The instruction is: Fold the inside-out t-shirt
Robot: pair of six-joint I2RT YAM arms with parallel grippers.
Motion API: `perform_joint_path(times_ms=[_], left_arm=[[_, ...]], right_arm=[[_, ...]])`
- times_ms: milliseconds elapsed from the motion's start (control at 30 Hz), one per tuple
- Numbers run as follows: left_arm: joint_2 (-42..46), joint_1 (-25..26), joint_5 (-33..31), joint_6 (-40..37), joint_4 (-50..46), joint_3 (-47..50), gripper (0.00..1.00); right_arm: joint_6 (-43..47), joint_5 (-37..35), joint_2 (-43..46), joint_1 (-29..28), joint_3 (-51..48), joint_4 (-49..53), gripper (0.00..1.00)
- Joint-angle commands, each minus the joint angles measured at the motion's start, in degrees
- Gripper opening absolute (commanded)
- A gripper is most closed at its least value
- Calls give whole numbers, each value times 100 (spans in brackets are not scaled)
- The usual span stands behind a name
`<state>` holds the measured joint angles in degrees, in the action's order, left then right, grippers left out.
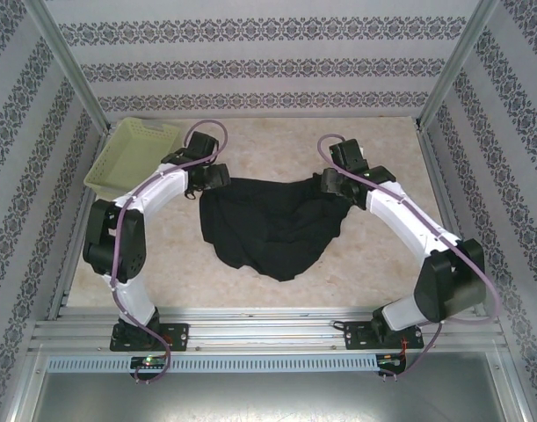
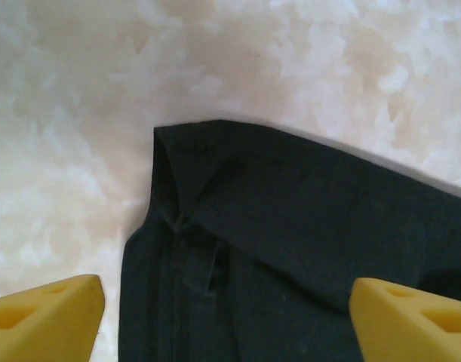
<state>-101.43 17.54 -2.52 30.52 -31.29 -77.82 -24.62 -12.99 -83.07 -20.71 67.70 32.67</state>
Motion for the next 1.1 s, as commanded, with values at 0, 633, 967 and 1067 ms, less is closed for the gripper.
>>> perform_joint_path(times_ms=[0, 633, 967, 1067], left_arm=[[937, 246, -391, -107, -439, 513, 86], [1166, 1358, 763, 779, 666, 2747, 60], [1879, 1367, 471, 363, 582, 2542, 1], [2701, 1362, -47, 122, 495, 2537, 0]], right_arm=[[-122, 764, 672, -173, -478, -238, 68], [-2019, 1502, 474, -1785, -2834, -1799, 67], [-1535, -46, 1291, -1989, -2090, -166, 0], [-1281, -541, 2089, -2007, -1961, 391, 0]])
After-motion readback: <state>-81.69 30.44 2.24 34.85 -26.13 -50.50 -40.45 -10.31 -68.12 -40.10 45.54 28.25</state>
